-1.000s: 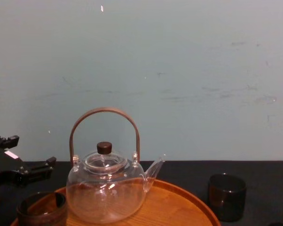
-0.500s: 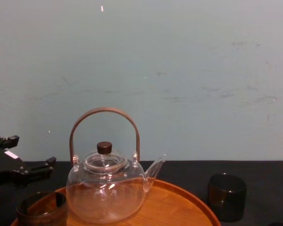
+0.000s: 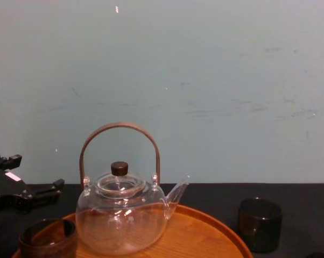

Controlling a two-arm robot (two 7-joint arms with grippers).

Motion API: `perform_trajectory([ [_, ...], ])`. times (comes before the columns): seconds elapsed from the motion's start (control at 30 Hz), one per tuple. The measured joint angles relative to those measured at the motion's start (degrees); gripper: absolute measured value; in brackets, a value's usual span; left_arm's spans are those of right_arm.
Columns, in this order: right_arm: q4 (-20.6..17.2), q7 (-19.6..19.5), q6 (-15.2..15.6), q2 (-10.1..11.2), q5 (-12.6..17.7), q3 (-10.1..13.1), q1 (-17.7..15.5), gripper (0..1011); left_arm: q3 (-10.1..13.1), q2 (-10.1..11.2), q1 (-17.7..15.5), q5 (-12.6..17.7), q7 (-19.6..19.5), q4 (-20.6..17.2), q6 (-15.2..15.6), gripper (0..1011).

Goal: Pick up the glass from the table and place it on the tray.

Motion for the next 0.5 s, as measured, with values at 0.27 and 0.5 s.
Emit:
perform_trajectory([
  [0.27,-0.1,0.0,0.1,0.0,0.1,0.1,-0.2,964,0.0,0.0,0.0,0.0,0.0,0.0,0.0,1001],
  [0.5,-0.1,-0.1,0.1,0.1,0.2,0.2,-0.2,900,0.0,0.0,0.0,0.0,0.0,0.0,0.0,1001],
])
